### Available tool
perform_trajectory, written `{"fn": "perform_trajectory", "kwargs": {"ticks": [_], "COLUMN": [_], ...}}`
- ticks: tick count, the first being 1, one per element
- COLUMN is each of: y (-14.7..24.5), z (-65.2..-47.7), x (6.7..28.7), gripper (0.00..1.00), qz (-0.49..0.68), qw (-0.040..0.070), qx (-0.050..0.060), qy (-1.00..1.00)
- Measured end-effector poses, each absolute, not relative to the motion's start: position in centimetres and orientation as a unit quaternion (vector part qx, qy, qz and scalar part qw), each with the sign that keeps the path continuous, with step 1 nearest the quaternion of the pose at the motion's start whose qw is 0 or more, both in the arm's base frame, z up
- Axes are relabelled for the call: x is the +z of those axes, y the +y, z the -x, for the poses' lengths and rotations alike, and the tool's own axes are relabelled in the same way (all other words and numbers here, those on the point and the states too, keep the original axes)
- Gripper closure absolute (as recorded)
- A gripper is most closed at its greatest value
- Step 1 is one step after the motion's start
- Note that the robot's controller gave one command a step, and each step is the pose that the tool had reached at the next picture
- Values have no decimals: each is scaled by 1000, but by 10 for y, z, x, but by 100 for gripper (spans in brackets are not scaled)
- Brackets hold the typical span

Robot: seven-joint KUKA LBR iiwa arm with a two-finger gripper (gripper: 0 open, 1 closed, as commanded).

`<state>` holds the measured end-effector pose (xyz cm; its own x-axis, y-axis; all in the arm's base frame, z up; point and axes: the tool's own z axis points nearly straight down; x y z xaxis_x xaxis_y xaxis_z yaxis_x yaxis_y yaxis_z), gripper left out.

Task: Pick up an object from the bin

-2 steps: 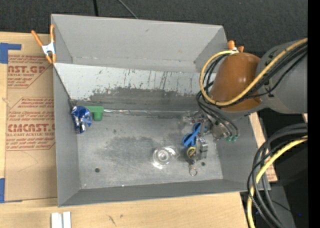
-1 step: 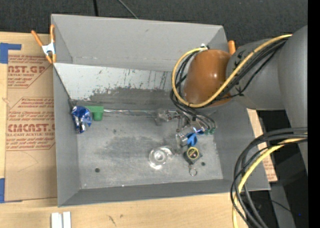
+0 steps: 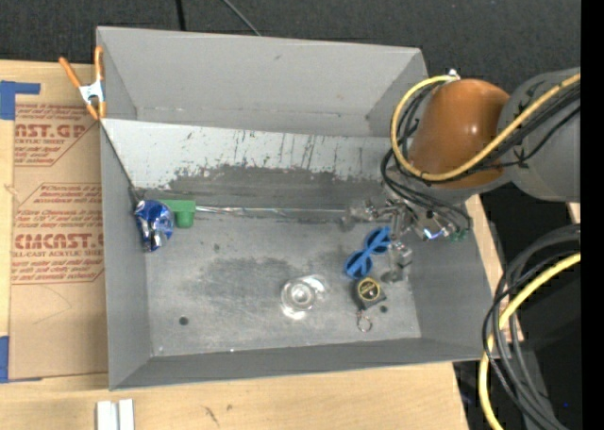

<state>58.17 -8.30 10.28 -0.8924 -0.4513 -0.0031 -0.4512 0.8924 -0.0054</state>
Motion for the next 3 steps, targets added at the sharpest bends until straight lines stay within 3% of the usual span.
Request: {"fn": "perform_trajectory", "kwargs": {"ticks": [1,2,3], "y": [-96,-95,-88], "z": [-548,-549,-539], "x": [69,70,239], "gripper": [0,100,100], "qz": [379,379,393], "qw": [0,2,5], "qx": [1,0,-2], "qy": [925,926,920]}}
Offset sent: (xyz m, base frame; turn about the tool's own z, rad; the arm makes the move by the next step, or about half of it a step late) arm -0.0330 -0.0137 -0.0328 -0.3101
